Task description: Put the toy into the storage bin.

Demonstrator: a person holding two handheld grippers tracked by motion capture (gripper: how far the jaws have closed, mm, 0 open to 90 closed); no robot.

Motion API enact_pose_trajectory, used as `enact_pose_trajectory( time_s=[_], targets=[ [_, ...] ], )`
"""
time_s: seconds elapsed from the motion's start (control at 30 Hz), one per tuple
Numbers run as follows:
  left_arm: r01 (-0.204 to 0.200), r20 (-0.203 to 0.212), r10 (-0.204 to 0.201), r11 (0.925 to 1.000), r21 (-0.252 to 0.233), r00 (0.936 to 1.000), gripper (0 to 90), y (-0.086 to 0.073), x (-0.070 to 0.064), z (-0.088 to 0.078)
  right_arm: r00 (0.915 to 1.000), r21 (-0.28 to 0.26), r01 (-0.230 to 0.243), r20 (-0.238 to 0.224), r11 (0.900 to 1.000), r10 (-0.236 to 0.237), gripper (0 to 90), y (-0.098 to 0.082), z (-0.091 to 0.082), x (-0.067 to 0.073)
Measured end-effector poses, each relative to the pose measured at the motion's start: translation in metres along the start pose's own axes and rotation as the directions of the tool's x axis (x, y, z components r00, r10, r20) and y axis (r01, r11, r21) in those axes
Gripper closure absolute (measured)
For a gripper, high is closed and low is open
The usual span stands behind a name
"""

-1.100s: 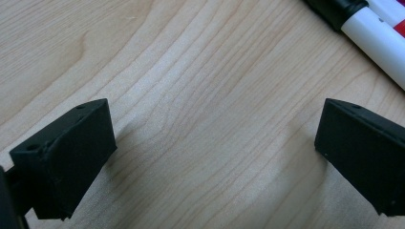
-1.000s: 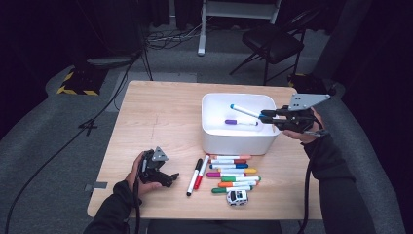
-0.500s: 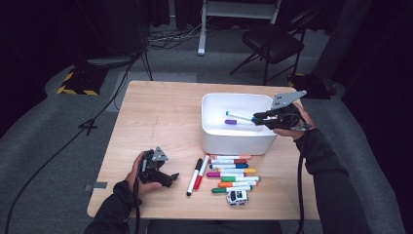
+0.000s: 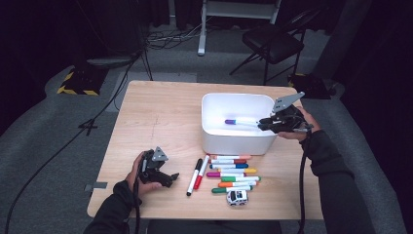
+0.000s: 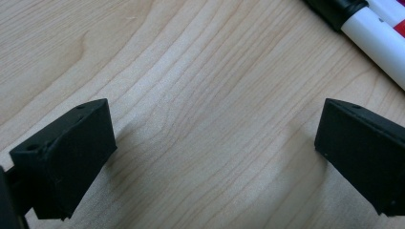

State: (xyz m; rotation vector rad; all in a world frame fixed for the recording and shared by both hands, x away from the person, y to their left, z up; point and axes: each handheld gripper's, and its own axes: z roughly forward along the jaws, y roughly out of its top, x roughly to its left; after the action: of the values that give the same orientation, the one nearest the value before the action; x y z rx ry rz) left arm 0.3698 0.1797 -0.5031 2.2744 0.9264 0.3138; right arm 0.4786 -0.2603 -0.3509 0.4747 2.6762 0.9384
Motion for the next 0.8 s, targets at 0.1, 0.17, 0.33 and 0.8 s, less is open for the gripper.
enact_pose_trajectory(
  time_s=[0.1,0.17,0.33,0.8],
  targets=[
    [0.001,0.002,-0.001,1.0,0.0,1.0,0.2,0.0,0.0,0.0,0.9999,-0.01,-0.011,-0.012,1.0,0.01,76.1,-0.005,-0.003,-0.001],
    [0.001,0.001,-0.001,1.0,0.0,1.0,0.2,0.0,0.0,0.0,0.9998,-0.015,-0.016,-0.008,1.0,0.016,75.0,-0.008,-0.005,-0.001],
    [0.0,0.0,0.0,1.0,0.0,1.0,0.2,0.0,0.0,0.0,0.9997,-0.054,-0.026,0.004,0.998,0.026,74.3,-0.013,-0.012,0.001],
    [0.001,0.001,-0.001,1.0,0.0,1.0,0.2,0.0,0.0,0.0,0.9993,-0.276,-0.024,0.022,0.961,0.031,66.5,-0.036,-0.049,0.03]
  ],
)
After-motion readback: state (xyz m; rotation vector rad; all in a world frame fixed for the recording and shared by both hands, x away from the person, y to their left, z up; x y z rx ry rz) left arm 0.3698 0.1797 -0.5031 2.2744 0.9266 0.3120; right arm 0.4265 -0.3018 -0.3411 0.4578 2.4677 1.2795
